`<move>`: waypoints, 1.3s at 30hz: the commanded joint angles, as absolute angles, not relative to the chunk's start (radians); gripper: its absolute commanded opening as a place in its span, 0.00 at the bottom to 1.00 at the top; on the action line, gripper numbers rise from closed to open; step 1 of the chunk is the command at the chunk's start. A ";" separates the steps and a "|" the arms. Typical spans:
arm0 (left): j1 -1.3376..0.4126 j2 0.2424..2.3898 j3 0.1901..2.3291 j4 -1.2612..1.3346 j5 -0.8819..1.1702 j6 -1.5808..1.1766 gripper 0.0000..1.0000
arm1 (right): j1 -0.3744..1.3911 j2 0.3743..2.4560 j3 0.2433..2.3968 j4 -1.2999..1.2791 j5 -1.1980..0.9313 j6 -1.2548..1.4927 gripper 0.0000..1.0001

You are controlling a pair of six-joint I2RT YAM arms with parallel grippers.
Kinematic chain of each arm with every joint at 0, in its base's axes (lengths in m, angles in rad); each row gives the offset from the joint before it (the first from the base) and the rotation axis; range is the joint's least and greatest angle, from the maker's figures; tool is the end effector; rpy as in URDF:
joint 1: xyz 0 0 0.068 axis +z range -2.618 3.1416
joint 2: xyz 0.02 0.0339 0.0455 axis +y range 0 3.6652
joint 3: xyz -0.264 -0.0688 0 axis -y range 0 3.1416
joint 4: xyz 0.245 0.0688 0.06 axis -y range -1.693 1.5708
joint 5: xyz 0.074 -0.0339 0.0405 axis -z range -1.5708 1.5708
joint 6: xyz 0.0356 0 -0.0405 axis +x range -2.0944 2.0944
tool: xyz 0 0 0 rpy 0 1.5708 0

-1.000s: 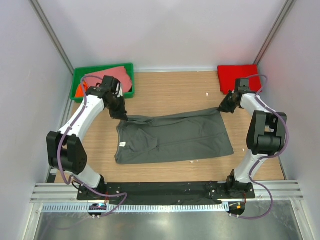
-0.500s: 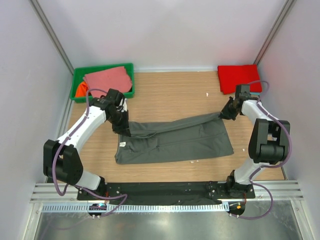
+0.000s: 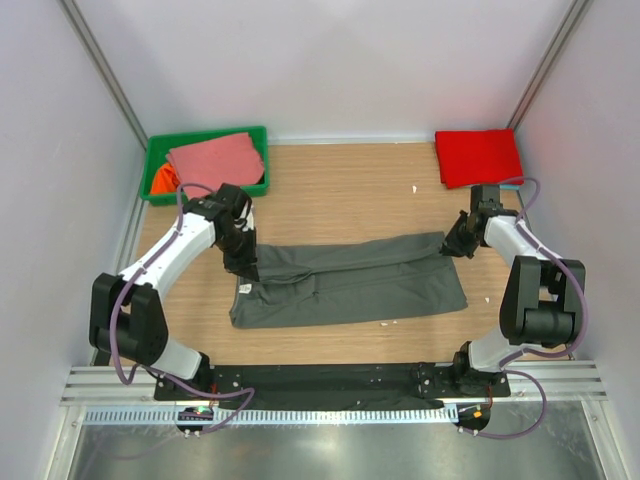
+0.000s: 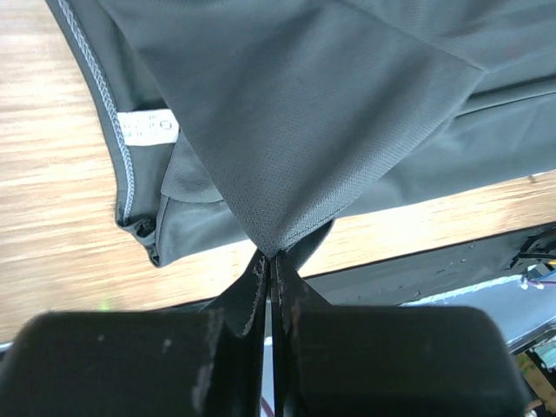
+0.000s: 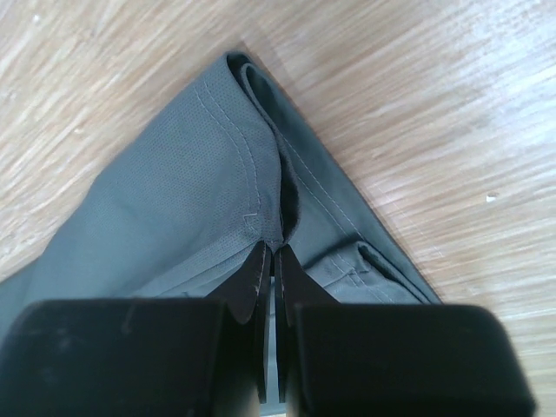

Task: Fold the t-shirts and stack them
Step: Fold the tshirt

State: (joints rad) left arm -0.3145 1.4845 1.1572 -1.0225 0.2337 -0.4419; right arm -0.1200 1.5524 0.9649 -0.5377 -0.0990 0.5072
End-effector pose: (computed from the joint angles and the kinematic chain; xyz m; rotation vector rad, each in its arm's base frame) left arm 0.2564 -0.0921 0.2486 -0.1515 2.9862 -0.4486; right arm 0.2978 -0.0324 0.1929 0.8078 2.5894 0.2501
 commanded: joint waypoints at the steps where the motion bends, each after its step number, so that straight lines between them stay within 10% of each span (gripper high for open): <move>1: -0.316 1.499 1.141 -1.046 0.222 -0.430 0.00 | -0.123 1.505 0.954 -0.545 -0.068 0.496 0.04; 32: -0.316 1.494 1.039 -1.046 0.265 -0.403 0.00 | -0.133 1.523 0.897 -0.545 -0.035 0.463 0.06; 39: -0.316 1.505 1.026 -1.031 0.299 -0.391 0.16 | -0.133 1.528 0.896 -0.549 -0.020 0.454 0.17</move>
State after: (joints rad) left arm -0.3145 1.5063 1.0332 -1.0298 0.2588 -0.4118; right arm -0.1284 1.5463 0.8970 -0.5545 -0.0494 0.4721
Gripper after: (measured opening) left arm 0.116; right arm 0.141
